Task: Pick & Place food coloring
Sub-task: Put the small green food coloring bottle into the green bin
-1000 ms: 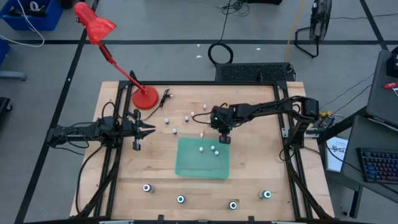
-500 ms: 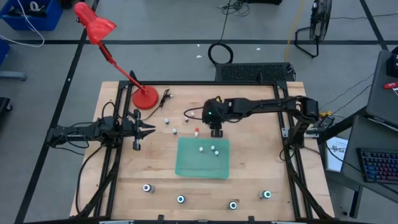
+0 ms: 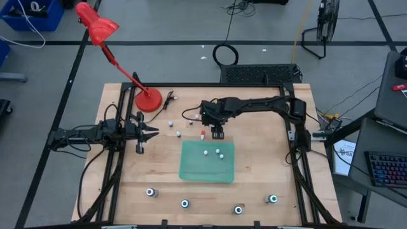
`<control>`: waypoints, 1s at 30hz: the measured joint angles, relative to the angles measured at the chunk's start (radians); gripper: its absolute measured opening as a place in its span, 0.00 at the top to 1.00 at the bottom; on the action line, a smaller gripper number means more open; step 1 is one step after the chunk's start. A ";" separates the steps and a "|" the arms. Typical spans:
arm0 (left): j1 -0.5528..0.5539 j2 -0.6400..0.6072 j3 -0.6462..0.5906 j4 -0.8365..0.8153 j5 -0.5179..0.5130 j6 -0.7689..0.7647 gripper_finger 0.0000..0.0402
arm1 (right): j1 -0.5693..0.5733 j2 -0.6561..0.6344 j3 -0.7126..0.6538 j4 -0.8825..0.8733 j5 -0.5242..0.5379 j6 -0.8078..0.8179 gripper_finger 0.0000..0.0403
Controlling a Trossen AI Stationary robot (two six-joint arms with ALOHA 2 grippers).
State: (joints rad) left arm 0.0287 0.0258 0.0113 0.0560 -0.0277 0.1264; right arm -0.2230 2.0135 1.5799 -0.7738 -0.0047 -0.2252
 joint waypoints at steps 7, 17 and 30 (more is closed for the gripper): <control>0.000 0.000 0.000 0.000 0.000 0.000 0.83 | -0.003 0.017 0.000 0.021 -0.005 -0.003 0.49; 0.000 0.000 0.000 0.000 0.000 0.000 0.83 | -0.020 0.014 -0.006 0.049 -0.058 -0.005 0.50; 0.000 0.000 0.000 0.000 0.000 0.000 0.83 | -0.026 0.015 -0.045 0.090 -0.076 -0.022 0.50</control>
State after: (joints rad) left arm 0.0286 0.0259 0.0112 0.0563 -0.0277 0.1264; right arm -0.2493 2.0281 1.5349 -0.6838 -0.0811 -0.2468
